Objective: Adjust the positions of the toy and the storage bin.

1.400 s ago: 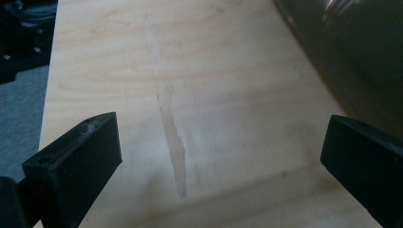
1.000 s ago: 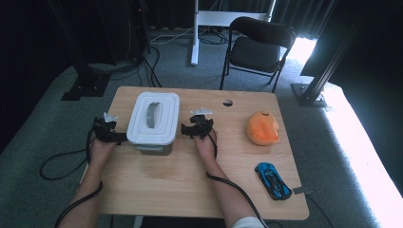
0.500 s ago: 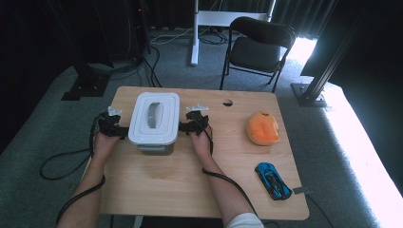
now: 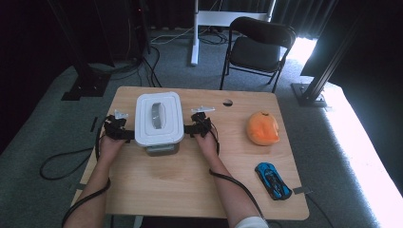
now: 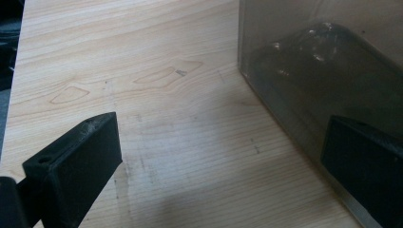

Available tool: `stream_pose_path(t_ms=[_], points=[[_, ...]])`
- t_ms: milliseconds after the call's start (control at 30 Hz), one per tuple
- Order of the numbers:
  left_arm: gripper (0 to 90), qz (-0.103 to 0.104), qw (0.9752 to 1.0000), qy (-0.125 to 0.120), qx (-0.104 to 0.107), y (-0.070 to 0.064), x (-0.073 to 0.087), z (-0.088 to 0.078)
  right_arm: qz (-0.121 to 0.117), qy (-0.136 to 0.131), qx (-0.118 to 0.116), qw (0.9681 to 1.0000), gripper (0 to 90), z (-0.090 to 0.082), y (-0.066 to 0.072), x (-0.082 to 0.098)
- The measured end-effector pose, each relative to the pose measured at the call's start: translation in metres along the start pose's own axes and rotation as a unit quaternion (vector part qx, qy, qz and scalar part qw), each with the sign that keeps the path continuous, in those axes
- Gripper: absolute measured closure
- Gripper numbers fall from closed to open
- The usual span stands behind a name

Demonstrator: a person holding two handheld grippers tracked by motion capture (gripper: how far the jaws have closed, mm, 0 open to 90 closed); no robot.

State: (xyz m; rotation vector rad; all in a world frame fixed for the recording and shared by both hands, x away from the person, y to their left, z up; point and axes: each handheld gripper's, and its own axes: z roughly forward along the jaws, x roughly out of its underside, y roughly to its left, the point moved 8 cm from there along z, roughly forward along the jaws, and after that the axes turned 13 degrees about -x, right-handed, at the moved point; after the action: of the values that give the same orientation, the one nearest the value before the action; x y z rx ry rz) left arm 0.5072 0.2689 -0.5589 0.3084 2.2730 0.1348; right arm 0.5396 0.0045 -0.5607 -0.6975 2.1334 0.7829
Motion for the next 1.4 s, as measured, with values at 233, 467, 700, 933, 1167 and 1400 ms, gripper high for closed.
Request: stream_pose_path(t_ms=[233, 467, 700, 933, 1167, 1400], points=[[0.3, 0.012, 0.9999, -0.001, 0.0, -0.014, -0.005, -0.001, -0.001, -0.005, -0.006, 1.0, 16.7, -0.013, -0.004, 0.004], [0.3, 0.022, 0.9997, -0.003, 0.009, -0.033, -0.009, -0.002, 0.0, -0.012, -0.016, 0.9998, 19.1, -0.029, -0.013, 0.013], [0.3, 0.046, 0.9988, -0.004, 0.013, -0.053, -0.012, -0.008, -0.013, -0.009, -0.01, 0.9998, 19.4, -0.049, -0.019, 0.022], [0.3, 0.055, 0.9982, -0.009, 0.021, -0.069, -0.011, -0.018, -0.037, -0.003, -0.014, 0.9992, 20.3, -0.067, -0.02, 0.032], [1.1, 0.066, 0.9975, -0.016, 0.02, -0.08, -0.006, -0.033, -0.053, 0.0, -0.029, 0.9982, 20.5, -0.083, -0.012, 0.042], [1.5, 0.079, 0.9965, -0.023, 0.012, -0.087, 0.004, -0.051, -0.067, 0.003, -0.045, 0.9967, 20.6, -0.098, 0.002, 0.054]])
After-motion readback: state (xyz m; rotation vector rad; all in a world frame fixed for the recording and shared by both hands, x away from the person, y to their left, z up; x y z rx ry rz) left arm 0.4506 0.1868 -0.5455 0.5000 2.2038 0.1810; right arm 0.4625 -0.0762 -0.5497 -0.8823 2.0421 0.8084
